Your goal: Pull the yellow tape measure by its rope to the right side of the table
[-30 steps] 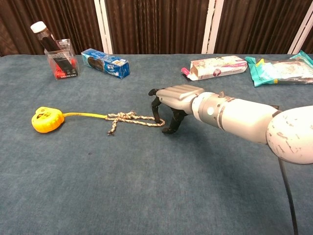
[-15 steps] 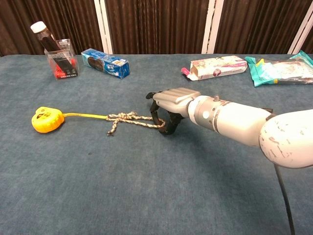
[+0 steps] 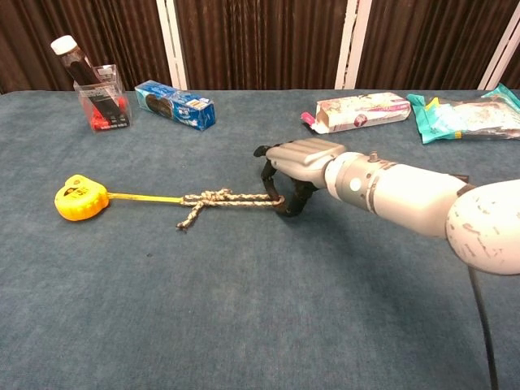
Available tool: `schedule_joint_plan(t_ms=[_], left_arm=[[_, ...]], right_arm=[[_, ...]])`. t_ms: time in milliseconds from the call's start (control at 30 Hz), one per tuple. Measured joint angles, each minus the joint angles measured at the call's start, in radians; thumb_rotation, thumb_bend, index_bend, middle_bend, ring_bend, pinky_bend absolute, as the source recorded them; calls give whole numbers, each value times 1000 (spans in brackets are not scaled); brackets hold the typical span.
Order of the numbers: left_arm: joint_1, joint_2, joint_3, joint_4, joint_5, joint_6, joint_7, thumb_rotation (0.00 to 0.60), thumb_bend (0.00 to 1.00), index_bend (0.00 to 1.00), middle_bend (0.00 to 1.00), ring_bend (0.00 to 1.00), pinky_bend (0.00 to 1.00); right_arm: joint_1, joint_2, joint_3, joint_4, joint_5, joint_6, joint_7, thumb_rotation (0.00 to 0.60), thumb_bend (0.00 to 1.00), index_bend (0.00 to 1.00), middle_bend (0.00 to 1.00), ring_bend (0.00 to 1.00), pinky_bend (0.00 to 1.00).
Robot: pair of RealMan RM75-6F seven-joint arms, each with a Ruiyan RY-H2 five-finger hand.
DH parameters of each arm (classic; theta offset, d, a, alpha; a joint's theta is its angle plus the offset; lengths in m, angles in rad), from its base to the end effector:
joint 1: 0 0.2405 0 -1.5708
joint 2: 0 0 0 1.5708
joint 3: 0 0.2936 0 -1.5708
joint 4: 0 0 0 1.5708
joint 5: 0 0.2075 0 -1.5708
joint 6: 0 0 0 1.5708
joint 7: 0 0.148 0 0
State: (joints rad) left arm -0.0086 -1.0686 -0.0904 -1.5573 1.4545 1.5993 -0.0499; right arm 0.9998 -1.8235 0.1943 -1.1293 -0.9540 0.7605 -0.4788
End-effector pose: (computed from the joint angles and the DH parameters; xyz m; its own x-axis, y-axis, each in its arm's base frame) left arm -0.3643 0.1678 0.2258 0.4476 -0.1279 0.8850 0.8936 0.1030 -0.4370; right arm -0.1089 -0.4132 -0.1107 0.6083 -0.2921 0.7380 -0.7560 -0.4965 0.4266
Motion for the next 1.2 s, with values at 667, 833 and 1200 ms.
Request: schedule_joint_plan(t_ms=[667,833,1200], left_arm=[[-3,-4,0,-8,-5,-11,28,600,369,83,0,0,111],[-7,-7,0,-10,-7,-19,37,600,369,82,0,0,111],[-14,-12,3,-16,-5,-31,56,600,369,83,0,0,111]], right_arm=[[-67,175,-13,-59,-9,47,9,600,480,719,108,29,0],[-93,246,-23,-98,-7,60,0,600,481,719,109,31,0],[-168,400,-76,-157,-11,74,-2,600,482,719,109,31,0]])
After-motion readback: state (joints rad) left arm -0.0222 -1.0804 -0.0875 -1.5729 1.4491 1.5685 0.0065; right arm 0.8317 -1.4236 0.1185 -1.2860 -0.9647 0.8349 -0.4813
